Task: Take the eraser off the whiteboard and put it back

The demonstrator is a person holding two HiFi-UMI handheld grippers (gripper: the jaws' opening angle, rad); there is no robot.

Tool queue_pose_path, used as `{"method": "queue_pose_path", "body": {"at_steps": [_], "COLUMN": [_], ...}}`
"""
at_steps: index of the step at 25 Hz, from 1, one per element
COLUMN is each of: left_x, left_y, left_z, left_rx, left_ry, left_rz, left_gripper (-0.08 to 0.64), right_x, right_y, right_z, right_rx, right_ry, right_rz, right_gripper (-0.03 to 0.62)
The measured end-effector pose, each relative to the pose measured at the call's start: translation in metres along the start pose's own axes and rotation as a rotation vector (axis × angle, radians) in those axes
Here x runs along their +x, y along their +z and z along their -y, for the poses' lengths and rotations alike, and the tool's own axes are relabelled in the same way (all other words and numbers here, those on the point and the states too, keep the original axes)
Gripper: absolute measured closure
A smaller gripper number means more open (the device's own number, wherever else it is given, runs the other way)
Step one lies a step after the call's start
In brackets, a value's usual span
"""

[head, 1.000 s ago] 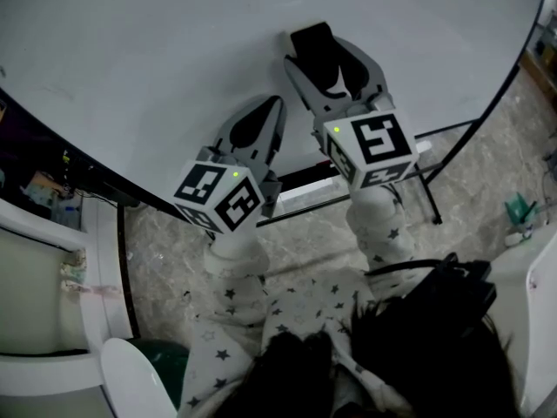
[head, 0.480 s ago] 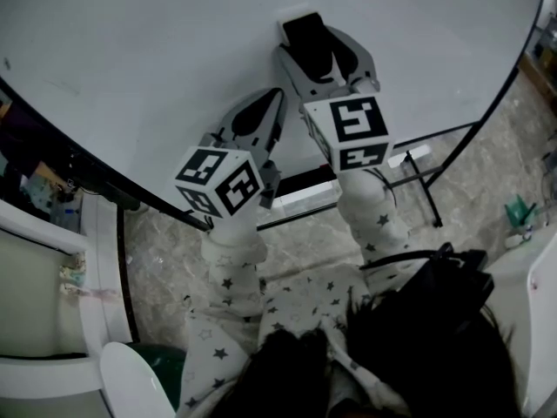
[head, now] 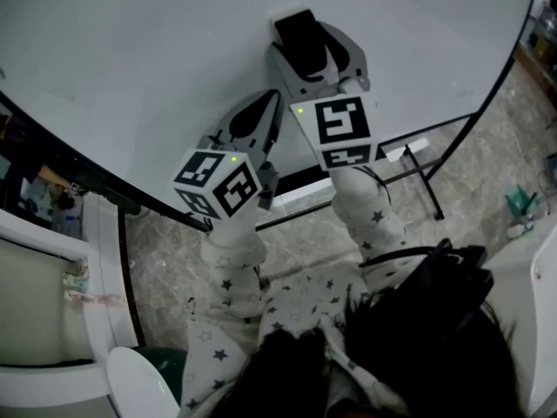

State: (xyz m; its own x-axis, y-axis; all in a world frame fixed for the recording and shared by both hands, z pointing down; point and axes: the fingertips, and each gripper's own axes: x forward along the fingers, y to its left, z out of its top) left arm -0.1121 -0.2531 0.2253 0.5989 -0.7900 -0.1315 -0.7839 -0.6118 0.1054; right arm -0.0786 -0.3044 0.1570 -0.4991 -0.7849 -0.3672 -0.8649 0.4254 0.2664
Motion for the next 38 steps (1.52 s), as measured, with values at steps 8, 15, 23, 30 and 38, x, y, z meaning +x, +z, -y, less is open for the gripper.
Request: {"method": "queue_pose_path", "body": {"at_steps": [8, 15, 23, 30, 38], "left_x": [-0.003, -0.007, -0.008, -0.017, -0.010], "left_y": [-0.004, -0.005, -0.009, -0.007, -0.015], "left_z": [-0.002, -0.004, -0.003, -0.003, 0.011], "left_rx": [-0.013, -0.018, -0.033, -0.041, -0.049], "left_ry": [0.018, 0.021, 0.017, 0.042, 0.033], "left_rz": [0.001, 0.001, 0.000, 0.036, 0.032], "left_gripper": [0.558, 0.558, 0.559, 0.558, 0.560], "right_x": [-0.001, 0.000, -0.006, -0.038, -0.062], "right_y": [-0.002, 0.001, 0.008, -0.011, -0.027], "right_z": [0.003, 0.000, -0.003, -0.020, -0.013], "right_rx": [-0.009, 0.009, 0.034, 0.073, 0.132], "right_ry": [-0.010, -0.006, 0.017, 0.085, 0.117], "right_rz": [0.022, 0.029, 0.045, -0.022, -0.094], "right_gripper": [0.330, 0.329, 0.255, 0.258, 0.456]}}
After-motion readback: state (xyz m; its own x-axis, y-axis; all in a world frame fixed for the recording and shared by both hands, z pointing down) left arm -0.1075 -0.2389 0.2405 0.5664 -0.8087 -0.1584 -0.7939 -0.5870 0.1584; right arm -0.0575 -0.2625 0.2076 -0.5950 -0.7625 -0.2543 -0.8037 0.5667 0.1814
